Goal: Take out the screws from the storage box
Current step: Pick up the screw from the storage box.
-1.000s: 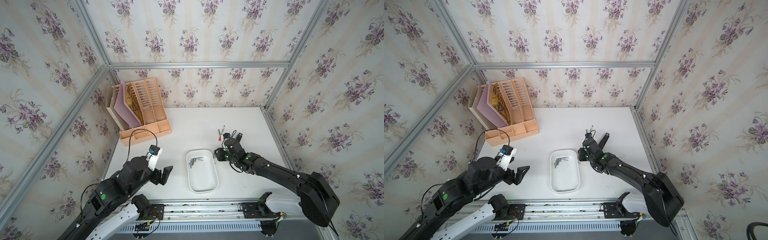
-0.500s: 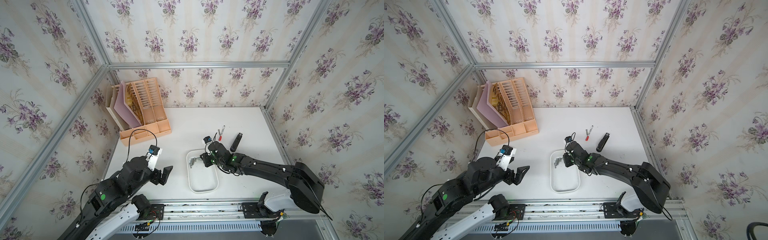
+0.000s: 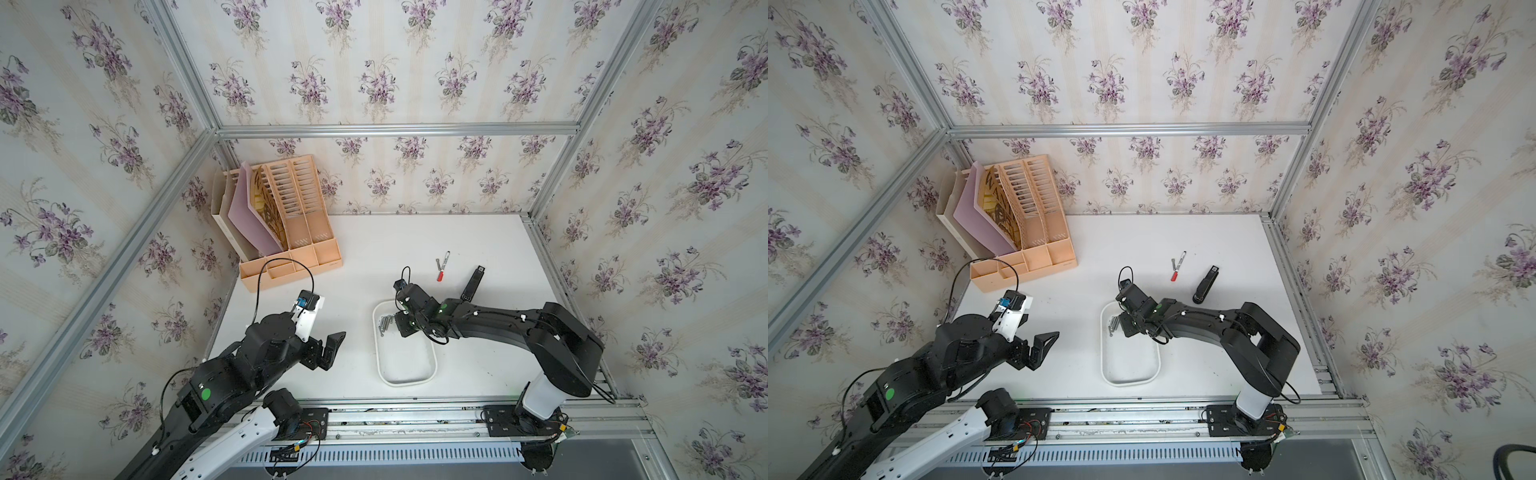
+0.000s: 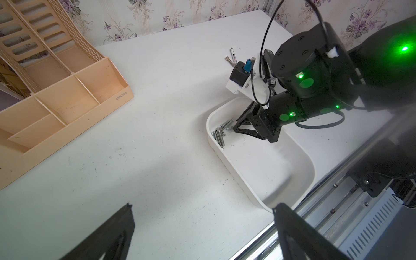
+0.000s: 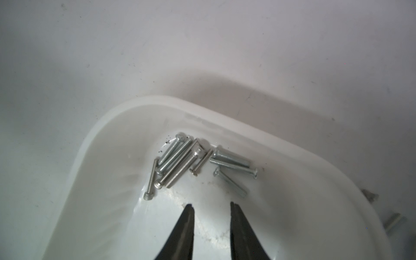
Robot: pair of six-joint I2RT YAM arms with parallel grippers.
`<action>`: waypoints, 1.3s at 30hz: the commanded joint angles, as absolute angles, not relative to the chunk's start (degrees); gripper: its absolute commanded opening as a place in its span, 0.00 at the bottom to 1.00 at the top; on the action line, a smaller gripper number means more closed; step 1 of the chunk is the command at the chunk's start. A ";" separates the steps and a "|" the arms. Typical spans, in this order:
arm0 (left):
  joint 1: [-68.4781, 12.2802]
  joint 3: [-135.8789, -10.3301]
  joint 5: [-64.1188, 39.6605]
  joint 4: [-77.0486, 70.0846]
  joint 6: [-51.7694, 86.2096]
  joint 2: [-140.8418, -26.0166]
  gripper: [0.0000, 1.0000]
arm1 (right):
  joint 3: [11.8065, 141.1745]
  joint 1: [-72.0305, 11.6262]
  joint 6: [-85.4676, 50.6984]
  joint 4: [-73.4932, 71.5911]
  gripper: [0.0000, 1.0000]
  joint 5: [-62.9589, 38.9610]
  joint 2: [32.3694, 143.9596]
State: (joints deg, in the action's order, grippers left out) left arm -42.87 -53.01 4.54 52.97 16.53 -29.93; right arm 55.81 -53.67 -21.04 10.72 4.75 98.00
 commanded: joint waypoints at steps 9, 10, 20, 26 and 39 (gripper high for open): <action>-42.83 -53.57 5.03 52.63 16.55 -29.80 0.99 | 58.56 -53.14 -21.22 14.41 0.34 7.29 102.51; -42.84 -53.57 5.01 52.64 16.56 -29.79 0.99 | 58.77 -52.85 -21.27 14.50 0.34 7.38 102.73; -42.81 -53.59 5.27 52.73 16.55 -29.29 0.99 | 59.83 -49.92 -20.77 14.16 0.36 3.56 106.70; -42.89 -53.61 5.28 52.68 16.54 -29.18 0.99 | 60.06 -49.92 -20.42 14.04 0.24 1.25 107.44; -42.86 -53.61 5.19 52.71 16.64 -29.00 0.99 | 58.34 -50.01 -20.66 12.88 0.00 0.40 104.84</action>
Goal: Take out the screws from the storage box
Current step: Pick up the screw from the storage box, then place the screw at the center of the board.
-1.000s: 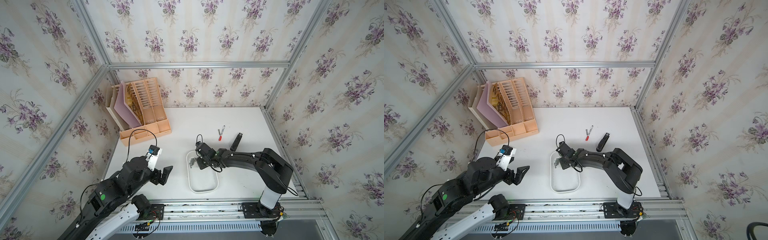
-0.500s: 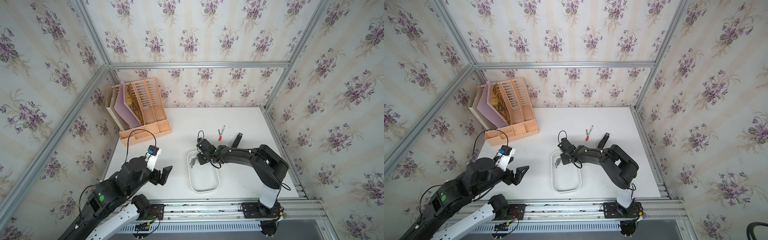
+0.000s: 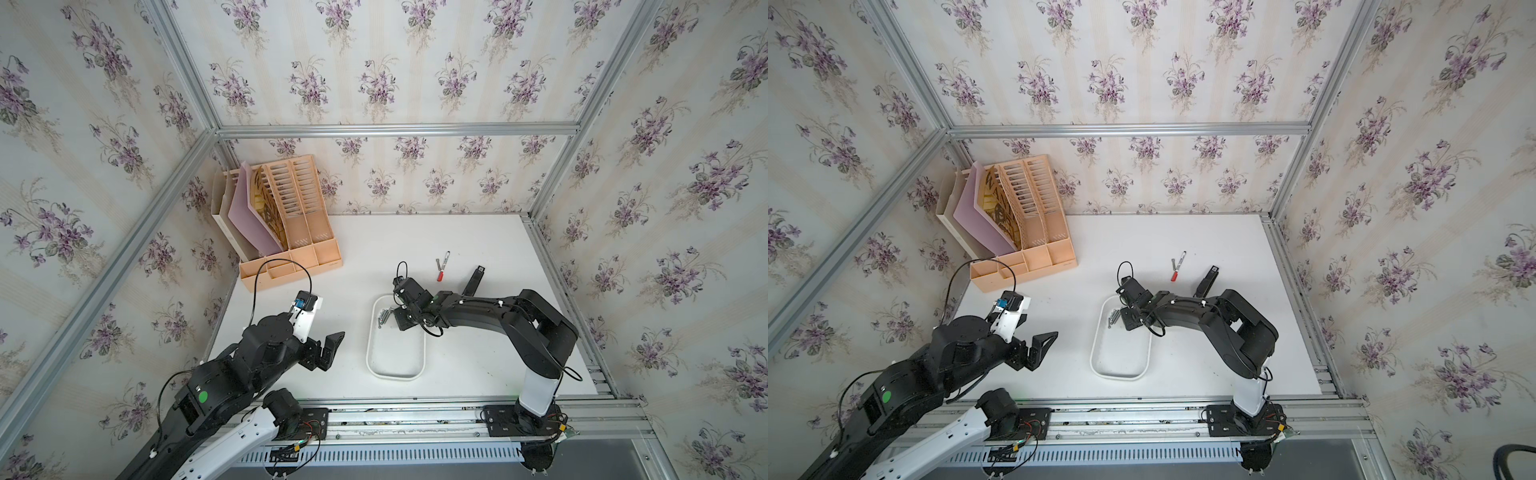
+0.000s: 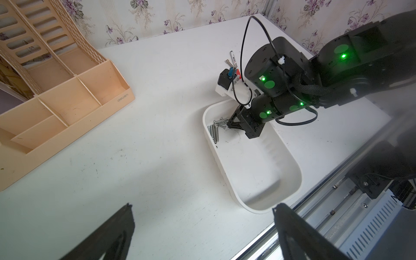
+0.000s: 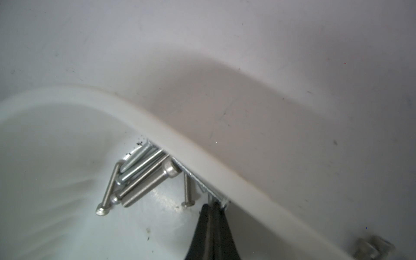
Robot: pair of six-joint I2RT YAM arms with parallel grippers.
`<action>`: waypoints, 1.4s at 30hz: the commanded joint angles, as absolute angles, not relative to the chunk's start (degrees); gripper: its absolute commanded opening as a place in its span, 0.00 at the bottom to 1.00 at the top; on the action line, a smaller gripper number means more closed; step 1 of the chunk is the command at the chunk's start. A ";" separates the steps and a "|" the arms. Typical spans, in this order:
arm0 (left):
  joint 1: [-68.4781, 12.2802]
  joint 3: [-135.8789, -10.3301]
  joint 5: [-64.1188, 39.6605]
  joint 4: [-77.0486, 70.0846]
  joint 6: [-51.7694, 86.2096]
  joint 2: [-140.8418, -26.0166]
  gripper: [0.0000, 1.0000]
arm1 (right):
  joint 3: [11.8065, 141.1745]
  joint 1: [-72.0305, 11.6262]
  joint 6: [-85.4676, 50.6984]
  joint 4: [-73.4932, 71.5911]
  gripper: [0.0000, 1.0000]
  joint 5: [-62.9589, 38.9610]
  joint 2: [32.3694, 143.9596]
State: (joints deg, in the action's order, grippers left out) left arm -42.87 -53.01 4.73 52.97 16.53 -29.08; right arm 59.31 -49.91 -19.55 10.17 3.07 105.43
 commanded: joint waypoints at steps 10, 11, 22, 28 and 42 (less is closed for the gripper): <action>-42.84 -53.61 5.29 52.79 16.69 -28.92 0.99 | 53.92 -49.97 -20.89 8.71 0.00 1.49 96.93; -42.85 -53.61 5.27 52.79 16.62 -28.88 0.99 | 53.19 -50.01 -21.00 8.13 0.00 1.73 95.70; -42.81 -53.61 5.27 52.82 16.70 -28.74 0.99 | 46.96 -49.92 -22.80 4.39 0.00 8.66 83.70; -42.81 -53.61 5.32 52.78 16.72 -28.70 0.99 | 42.93 -48.43 -26.09 4.27 0.00 15.93 75.56; -42.81 -53.61 5.54 52.75 16.71 -28.65 0.99 | 43.78 -37.23 -31.77 9.38 0.00 11.94 82.02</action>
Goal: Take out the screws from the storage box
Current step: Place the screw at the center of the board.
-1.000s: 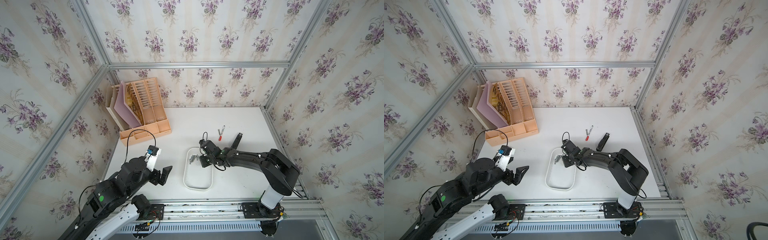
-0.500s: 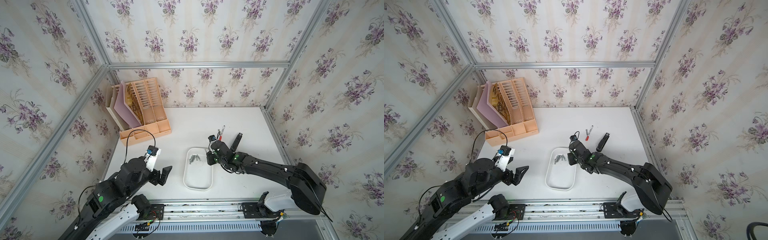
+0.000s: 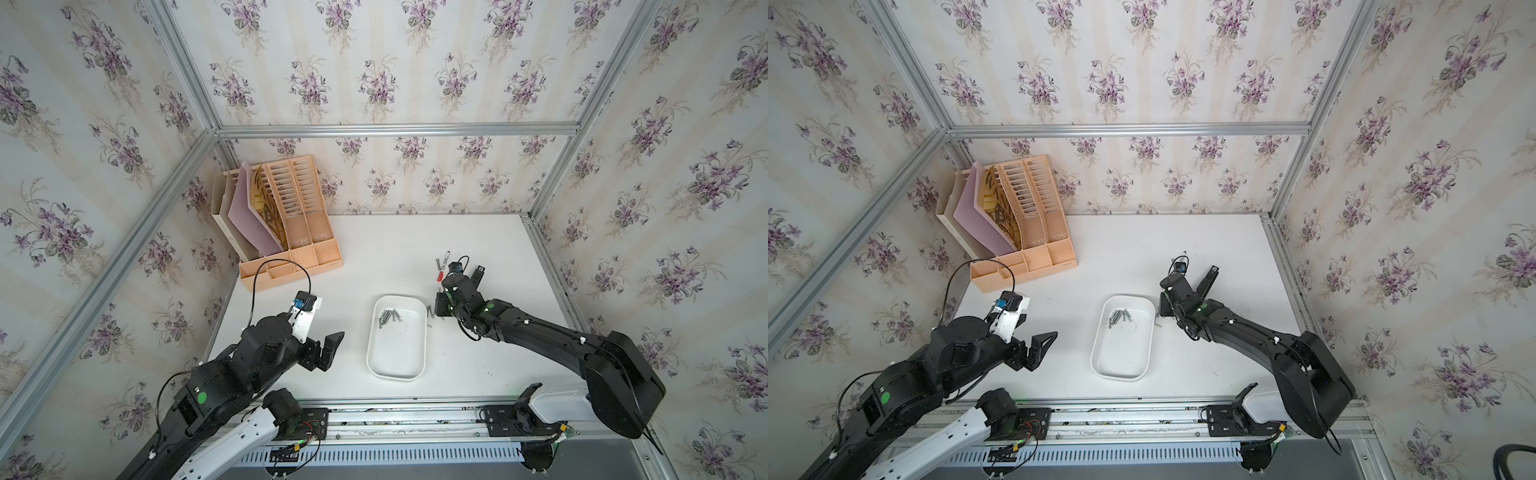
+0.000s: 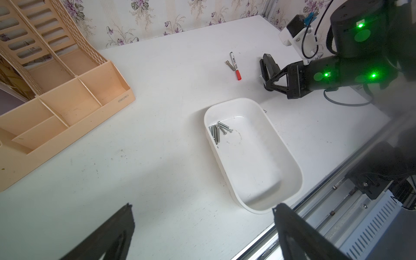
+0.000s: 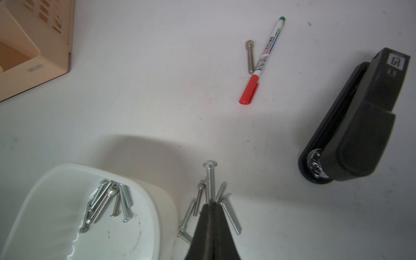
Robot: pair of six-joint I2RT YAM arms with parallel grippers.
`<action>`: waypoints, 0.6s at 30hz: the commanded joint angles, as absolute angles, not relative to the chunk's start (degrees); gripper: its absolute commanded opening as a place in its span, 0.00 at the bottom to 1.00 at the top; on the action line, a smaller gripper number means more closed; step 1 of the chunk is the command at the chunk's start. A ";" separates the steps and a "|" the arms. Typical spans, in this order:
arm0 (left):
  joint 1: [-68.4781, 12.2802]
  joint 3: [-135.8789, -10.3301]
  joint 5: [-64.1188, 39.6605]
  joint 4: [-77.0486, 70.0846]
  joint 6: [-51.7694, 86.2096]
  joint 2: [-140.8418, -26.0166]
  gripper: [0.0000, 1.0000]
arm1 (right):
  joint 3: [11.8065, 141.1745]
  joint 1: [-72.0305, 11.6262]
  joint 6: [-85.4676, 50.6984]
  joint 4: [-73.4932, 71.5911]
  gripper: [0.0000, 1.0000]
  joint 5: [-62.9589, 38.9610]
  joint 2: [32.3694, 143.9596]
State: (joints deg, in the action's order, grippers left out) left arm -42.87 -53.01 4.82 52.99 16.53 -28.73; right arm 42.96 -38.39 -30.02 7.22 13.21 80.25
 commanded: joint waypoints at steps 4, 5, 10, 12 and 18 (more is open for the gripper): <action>-42.82 -53.61 5.57 52.80 16.71 -28.56 0.99 | 45.63 -36.56 -31.75 10.62 0.00 10.29 86.44; -42.85 -53.61 5.55 52.78 16.74 -28.56 0.99 | 46.04 -36.56 -31.73 10.89 0.00 10.04 87.40; -42.82 -53.61 5.63 52.80 16.71 -28.56 0.99 | 47.50 -34.85 -32.67 12.94 0.00 9.45 91.92; -42.85 -53.62 5.63 52.78 16.77 -28.61 0.99 | 47.40 -33.66 -33.02 13.01 0.00 8.11 92.93; -42.87 -53.61 5.63 52.82 16.72 -28.51 0.99 | 46.78 -32.85 -32.88 12.00 0.00 6.39 92.54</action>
